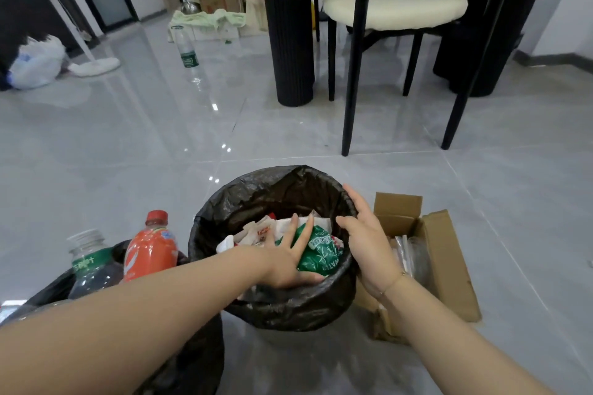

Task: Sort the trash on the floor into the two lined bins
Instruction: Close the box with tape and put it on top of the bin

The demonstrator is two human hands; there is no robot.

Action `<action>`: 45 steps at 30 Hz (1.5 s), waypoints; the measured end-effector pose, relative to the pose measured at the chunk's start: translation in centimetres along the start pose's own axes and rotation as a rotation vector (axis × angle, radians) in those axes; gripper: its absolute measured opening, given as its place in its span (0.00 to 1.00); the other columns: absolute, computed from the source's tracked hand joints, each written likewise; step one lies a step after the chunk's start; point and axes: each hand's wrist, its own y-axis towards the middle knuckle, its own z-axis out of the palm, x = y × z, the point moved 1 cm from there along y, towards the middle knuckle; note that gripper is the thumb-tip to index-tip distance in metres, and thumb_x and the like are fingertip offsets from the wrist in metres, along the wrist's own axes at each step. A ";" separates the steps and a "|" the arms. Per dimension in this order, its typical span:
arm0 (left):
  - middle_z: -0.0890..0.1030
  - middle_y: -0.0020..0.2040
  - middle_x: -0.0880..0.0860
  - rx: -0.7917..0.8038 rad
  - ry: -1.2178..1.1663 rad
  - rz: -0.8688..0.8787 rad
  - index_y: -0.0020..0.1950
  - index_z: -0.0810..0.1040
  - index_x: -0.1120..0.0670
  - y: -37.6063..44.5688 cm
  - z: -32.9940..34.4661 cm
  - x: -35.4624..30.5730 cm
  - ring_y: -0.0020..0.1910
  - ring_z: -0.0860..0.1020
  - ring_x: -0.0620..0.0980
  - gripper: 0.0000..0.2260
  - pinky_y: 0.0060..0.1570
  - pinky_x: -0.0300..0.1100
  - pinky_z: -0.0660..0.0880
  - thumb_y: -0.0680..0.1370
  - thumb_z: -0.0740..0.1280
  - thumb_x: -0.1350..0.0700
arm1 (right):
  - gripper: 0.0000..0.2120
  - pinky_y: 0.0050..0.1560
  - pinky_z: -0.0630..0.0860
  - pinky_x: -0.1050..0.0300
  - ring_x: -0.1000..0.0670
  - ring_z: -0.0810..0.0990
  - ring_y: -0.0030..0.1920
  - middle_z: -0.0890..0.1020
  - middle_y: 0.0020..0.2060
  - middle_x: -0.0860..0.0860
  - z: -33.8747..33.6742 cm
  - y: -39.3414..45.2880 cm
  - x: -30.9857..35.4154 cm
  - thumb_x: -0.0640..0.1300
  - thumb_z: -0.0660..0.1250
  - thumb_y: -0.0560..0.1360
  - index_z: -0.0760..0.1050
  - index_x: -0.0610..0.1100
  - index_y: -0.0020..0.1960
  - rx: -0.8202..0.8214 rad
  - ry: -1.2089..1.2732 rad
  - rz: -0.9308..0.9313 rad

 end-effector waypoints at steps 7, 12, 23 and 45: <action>0.21 0.71 0.50 0.103 0.249 -0.137 0.67 0.20 0.43 3.5 2.2 -2.0 0.72 0.29 0.68 0.40 0.68 0.73 0.45 0.80 0.55 0.39 | 0.34 0.65 0.73 0.51 0.55 0.76 0.62 0.76 0.64 0.56 -1.0 -0.3 -1.0 0.27 0.55 0.75 0.67 0.60 0.69 -0.012 0.071 -0.001; 0.22 0.72 0.53 0.223 0.283 -0.185 0.69 0.21 0.45 5.2 2.4 -2.5 0.71 0.28 0.68 0.41 0.66 0.73 0.39 0.81 0.58 0.49 | 0.36 0.65 0.71 0.57 0.61 0.72 0.65 0.71 0.67 0.63 -1.3 0.2 -1.7 0.28 0.55 0.75 0.65 0.67 0.68 -0.003 0.070 0.010; 0.24 0.73 0.51 0.199 0.225 -0.186 0.71 0.23 0.44 4.9 2.1 -2.5 0.73 0.31 0.67 0.40 0.68 0.71 0.39 0.81 0.56 0.41 | 0.33 0.69 0.68 0.54 0.58 0.72 0.66 0.72 0.67 0.59 -0.8 -0.3 -1.2 0.28 0.55 0.76 0.63 0.59 0.72 -0.010 0.117 -0.002; 0.58 0.78 0.50 -0.809 -0.183 0.110 0.76 0.63 0.50 -8.8 -3.1 -5.6 0.77 0.52 0.48 0.24 0.76 0.47 0.45 0.80 0.61 0.54 | 0.14 0.57 0.69 0.64 0.57 0.73 0.59 0.76 0.57 0.58 -5.5 -6.7 4.8 0.41 0.57 0.81 0.75 0.47 0.64 -0.125 -0.384 -0.064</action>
